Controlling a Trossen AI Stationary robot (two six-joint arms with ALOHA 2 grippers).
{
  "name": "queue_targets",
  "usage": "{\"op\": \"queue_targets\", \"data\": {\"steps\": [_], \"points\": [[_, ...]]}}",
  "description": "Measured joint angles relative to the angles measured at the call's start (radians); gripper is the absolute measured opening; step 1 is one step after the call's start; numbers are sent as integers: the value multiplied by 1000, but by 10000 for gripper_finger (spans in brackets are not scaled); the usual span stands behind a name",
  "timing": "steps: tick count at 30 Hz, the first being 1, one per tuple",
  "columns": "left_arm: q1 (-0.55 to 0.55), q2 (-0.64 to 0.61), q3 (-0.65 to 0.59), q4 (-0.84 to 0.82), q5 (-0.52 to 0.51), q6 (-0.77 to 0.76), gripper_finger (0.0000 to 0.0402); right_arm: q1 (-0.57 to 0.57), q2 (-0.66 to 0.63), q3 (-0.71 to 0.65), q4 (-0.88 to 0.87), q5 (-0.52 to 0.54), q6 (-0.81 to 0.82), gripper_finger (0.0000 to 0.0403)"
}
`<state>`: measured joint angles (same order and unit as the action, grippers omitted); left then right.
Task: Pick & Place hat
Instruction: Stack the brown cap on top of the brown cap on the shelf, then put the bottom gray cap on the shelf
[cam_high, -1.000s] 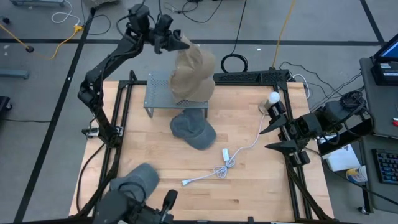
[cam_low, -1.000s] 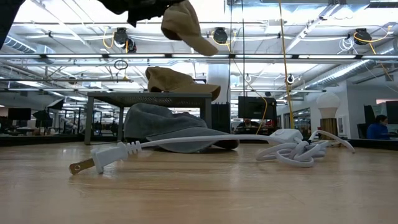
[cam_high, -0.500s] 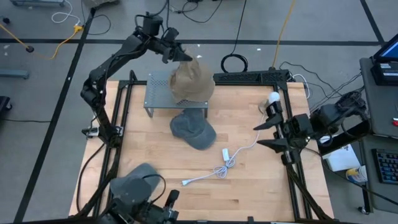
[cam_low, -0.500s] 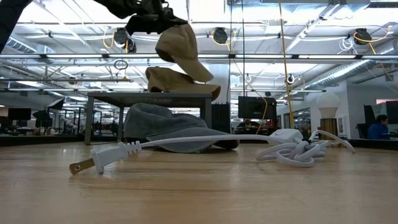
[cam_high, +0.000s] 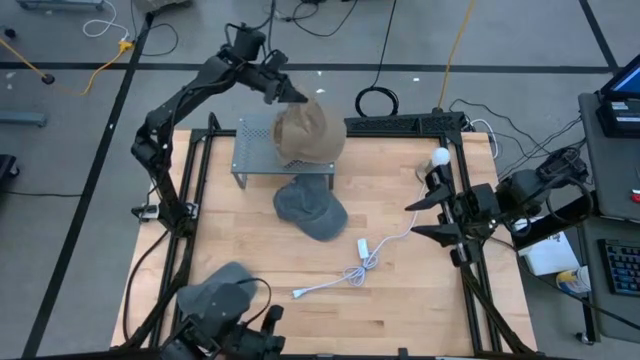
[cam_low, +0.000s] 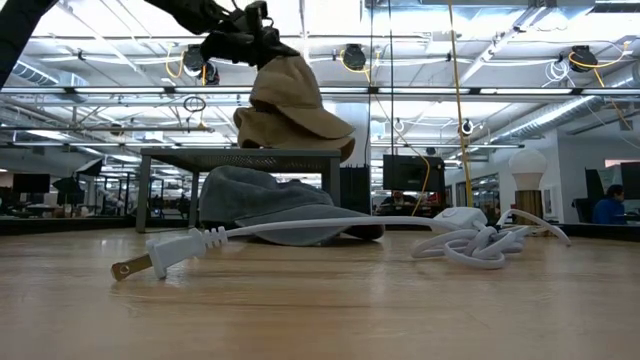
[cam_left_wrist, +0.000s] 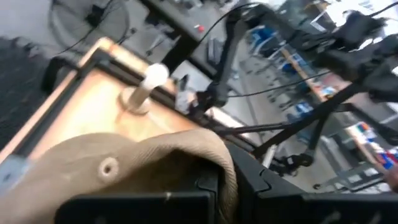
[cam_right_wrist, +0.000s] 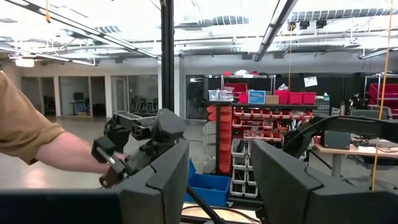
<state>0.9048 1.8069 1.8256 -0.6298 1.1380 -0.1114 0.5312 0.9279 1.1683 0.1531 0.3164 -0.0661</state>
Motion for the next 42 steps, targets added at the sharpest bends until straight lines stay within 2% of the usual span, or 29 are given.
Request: {"op": "queue_targets", "data": {"steps": [5, 10, 28, 37, 42], "points": [[3, 0, 0, -171, -145, 97, 12, 0, 0, 0, 0, 0, -1, 164], [-1, 0, 0, -241, -295, 131, 19, 0, 0, 0, 0, 0, -1, 164], [27, -14, 0, -341, -468, 42, 234, 0, 0, 0, 0, -3, -2, 164], [56, -106, 0, -363, -461, -1, 312, 0, 0, 0, -1, -3, -10, 164], [62, -180, -1, -403, -536, -50, 339, 0, 0, 0, -2, -3, -10, 164]]}}
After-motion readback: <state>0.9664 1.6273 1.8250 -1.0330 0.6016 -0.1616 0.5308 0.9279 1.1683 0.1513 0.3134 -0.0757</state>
